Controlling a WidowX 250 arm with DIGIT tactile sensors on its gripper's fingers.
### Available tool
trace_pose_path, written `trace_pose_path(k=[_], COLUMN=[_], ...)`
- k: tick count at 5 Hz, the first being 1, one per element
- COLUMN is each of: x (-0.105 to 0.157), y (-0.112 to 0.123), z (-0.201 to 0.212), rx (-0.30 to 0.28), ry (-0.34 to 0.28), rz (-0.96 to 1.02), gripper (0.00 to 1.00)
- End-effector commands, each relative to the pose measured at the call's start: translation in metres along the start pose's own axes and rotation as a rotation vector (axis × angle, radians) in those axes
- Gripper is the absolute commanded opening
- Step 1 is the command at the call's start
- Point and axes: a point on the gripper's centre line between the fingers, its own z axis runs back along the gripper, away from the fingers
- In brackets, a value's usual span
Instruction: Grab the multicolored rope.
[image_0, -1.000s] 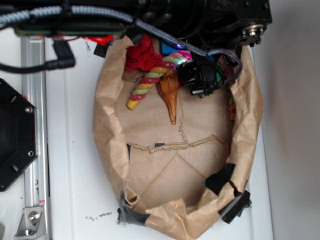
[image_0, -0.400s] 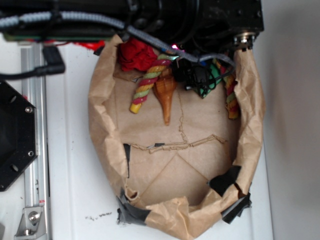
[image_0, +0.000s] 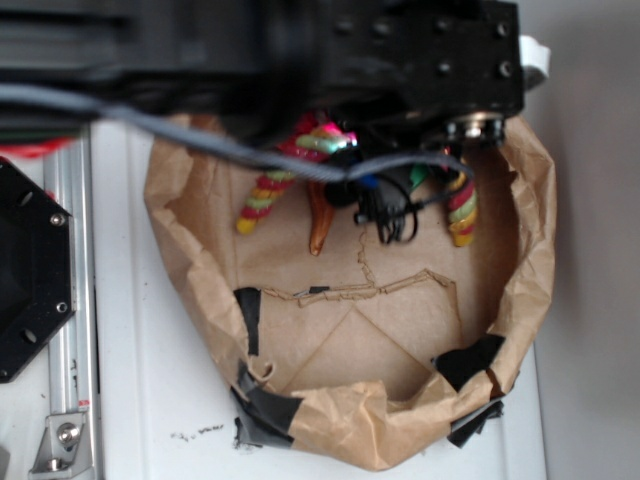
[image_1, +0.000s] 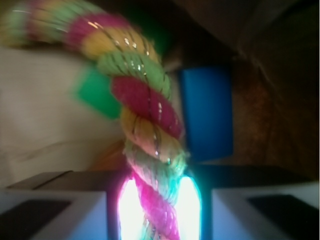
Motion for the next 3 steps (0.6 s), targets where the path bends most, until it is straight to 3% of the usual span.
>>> trace_pose_path(k=[1,2,3], x=[-0.0073,-0.0136,-0.0087], y=[-0.0093,-0.0074,-0.0061], z=[0.0585,0.0565,0.0508], rx=[-0.075,-0.104,-0.097], ry=[-0.2,-0.275,-0.285], rz=[-0.12,-0.114,-0.113], gripper=[0.0,0.0,0.0])
